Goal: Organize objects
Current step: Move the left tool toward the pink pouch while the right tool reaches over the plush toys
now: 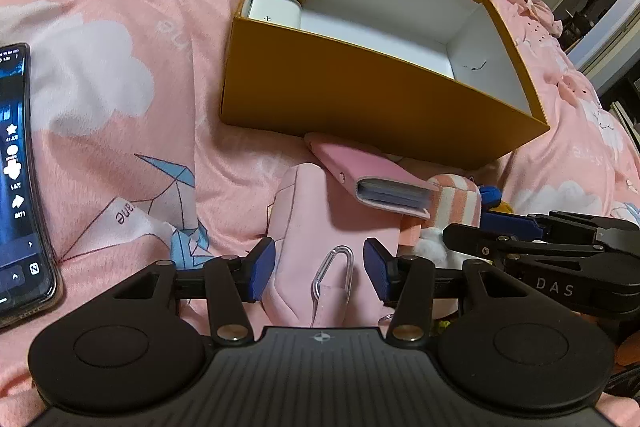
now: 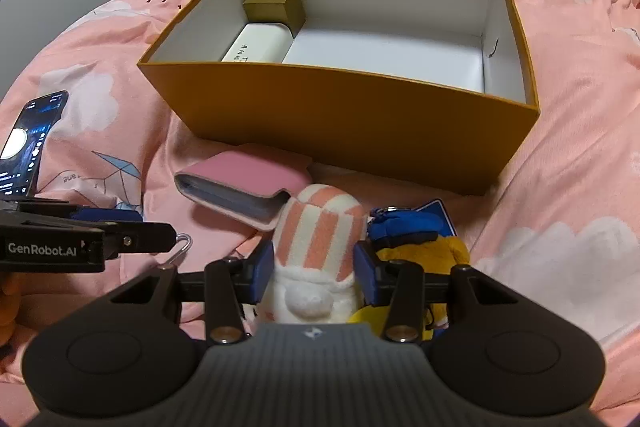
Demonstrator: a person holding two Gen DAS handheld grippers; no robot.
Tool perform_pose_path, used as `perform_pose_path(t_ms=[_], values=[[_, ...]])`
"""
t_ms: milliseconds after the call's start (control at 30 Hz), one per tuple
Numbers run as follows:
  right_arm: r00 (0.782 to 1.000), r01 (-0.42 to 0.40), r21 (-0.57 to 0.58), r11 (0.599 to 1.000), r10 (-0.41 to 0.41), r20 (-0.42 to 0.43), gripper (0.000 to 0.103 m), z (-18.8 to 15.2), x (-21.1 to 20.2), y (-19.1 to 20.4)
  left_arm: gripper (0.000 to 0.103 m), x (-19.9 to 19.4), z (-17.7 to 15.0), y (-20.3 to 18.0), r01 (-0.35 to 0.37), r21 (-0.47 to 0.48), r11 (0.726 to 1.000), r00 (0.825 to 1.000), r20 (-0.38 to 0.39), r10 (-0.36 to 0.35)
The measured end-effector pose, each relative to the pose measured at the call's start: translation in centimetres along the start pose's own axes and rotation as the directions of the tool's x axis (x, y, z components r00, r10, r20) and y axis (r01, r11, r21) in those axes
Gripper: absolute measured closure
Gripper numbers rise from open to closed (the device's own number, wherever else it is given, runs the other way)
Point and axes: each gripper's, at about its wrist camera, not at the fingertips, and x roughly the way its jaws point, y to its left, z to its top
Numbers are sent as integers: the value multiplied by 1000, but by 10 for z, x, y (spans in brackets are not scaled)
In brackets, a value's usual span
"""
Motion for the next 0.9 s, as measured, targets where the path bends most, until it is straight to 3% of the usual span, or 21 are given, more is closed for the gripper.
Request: perform_pose_path(t_ms=[433, 700, 800, 900], values=[[1000, -10, -9, 1000, 10, 0, 56, 2, 2, -2, 46, 9, 5, -4, -27, 34, 999, 999, -18, 28], [996, -3, -162, 987, 17, 85, 56, 11, -14, 20, 46, 2, 9, -11, -59, 90, 994, 998, 19, 58], [996, -24, -223, 974, 41, 73, 57, 11, -12, 31, 46, -1, 9, -12, -97, 112, 989, 995, -9, 98], [997, -51, -266, 963, 64, 44, 60, 9, -10, 39, 46, -5, 7, -8, -89, 102, 991, 994, -56, 96]])
